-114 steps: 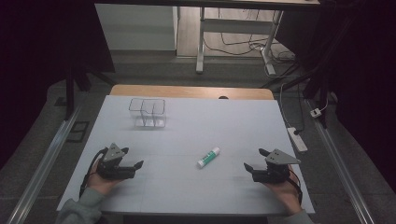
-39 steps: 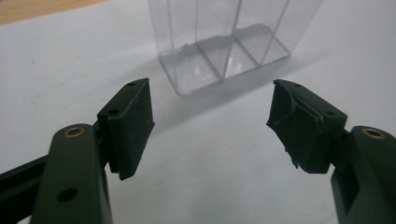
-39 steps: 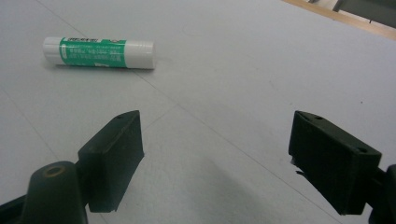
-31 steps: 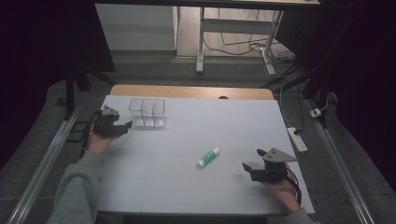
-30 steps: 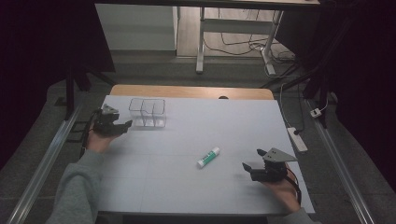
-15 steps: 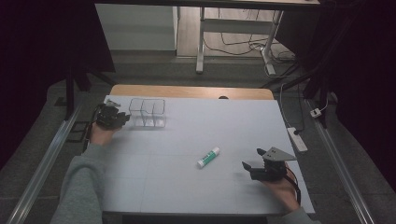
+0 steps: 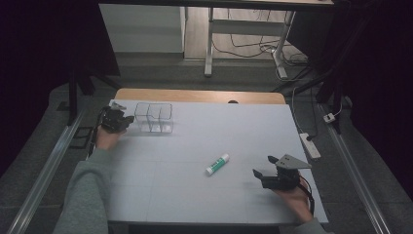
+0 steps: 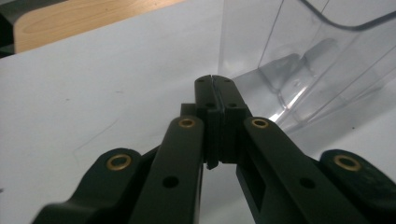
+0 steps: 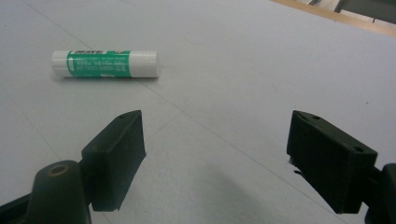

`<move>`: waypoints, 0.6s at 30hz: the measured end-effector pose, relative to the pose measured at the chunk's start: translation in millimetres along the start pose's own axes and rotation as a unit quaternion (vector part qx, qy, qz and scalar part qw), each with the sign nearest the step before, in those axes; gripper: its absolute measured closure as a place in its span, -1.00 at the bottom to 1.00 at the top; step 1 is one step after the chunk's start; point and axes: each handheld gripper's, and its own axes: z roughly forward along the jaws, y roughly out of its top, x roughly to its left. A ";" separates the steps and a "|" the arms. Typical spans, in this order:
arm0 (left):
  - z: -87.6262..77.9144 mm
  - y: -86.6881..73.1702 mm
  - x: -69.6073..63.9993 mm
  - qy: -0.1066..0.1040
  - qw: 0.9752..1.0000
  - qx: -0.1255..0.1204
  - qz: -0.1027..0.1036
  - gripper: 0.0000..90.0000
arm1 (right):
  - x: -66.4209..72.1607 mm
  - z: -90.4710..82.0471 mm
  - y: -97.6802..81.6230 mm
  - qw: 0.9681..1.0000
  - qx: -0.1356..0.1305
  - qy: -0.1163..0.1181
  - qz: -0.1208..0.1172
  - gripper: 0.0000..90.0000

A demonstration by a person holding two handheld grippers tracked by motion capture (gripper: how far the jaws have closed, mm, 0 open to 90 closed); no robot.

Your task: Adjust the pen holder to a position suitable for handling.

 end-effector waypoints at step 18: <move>6.9 0.4 -5.0 -0.019 1.000 -0.001 0.016 0.98 | 0.2 0.4 -0.3 1.000 0.007 0.001 -0.005 -0.58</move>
